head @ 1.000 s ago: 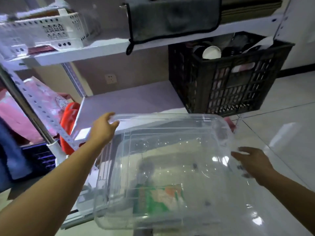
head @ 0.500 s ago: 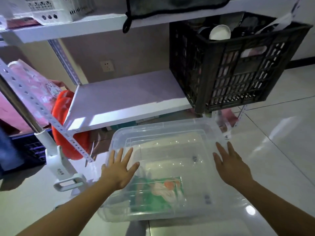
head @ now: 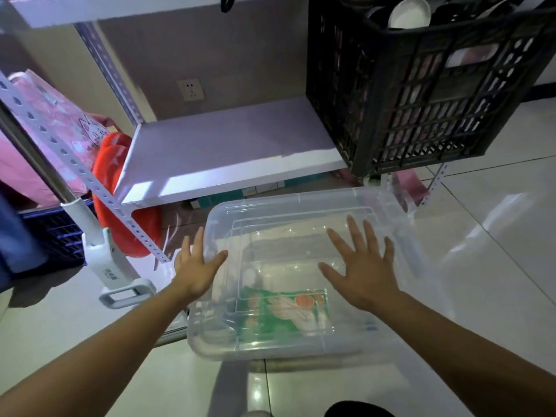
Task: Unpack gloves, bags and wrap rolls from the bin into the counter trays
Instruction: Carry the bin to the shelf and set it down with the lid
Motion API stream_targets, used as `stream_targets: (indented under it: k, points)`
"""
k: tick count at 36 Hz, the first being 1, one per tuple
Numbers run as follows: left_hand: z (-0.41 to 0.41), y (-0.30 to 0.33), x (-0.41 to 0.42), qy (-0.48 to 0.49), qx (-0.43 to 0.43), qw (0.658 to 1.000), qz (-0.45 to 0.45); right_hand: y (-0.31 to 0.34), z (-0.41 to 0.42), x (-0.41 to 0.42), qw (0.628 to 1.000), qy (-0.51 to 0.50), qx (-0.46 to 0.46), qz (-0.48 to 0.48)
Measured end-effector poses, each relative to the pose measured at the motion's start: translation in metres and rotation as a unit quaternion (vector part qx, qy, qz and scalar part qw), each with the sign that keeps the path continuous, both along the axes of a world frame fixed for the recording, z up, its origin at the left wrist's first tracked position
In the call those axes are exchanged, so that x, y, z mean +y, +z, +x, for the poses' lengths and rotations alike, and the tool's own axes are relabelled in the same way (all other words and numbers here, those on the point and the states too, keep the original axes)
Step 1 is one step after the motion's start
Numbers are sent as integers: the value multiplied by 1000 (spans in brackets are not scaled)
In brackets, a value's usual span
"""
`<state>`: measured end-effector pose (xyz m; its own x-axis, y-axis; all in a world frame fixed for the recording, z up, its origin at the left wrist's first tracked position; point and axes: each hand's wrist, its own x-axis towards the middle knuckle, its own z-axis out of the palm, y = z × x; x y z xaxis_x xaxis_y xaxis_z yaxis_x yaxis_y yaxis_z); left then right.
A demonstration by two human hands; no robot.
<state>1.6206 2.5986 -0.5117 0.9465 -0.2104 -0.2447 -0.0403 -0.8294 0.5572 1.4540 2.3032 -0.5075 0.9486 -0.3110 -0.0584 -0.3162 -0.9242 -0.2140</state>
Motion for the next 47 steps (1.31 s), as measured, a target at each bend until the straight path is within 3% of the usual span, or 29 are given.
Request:
stream_targets:
  k: [2, 4, 6, 8, 15, 23, 26, 31, 34, 36, 40, 43, 45, 47]
  points:
    - [9, 5, 7, 102, 91, 988, -65, -9, 9, 24, 999, 29, 25, 15]
    - [13, 10, 16, 189, 246, 941, -134, -20, 14, 42, 998, 46, 50, 7]
    - [12, 12, 25, 184, 349, 908, -144, -29, 15, 52, 997, 45, 55, -19]
    - [11, 13, 30, 162, 362, 907, -142, -34, 14, 55, 998, 35, 46, -33]
    - [15, 29, 18, 141, 310, 936, -89, -39, 9, 55, 999, 26, 27, -29]
    - [7, 46, 18, 130, 305, 943, -18, -38, 5, 55, 998, 46, 35, -40]
    - [4, 51, 14, 109, 256, 960, 35, -37, 5, 55, 997, 47, 38, -42]
    - [-4, 47, 7, 97, 180, 978, 48, -31, 5, 56, 997, 50, 52, -26]
    - [-14, 34, -2, 4, 36, 995, 95, -16, 12, 49, 996, 62, 69, 6]
    - [-25, 27, -11, -85, -58, 989, 106, 0, 16, 32, 996, 55, 68, 22]
    - [-59, 6, -27, -237, -76, 962, 113, 28, 15, -25, 997, -61, 17, 37]
    - [-86, -12, -29, -289, -74, 942, 155, 36, 6, -76, 967, -209, 5, 147]
    - [-92, -19, -29, -289, -91, 938, 170, 35, -5, -107, 907, -301, 7, 295]
    - [-92, -22, -30, -289, -92, 937, 173, 32, -18, -130, 849, -361, 79, 378]
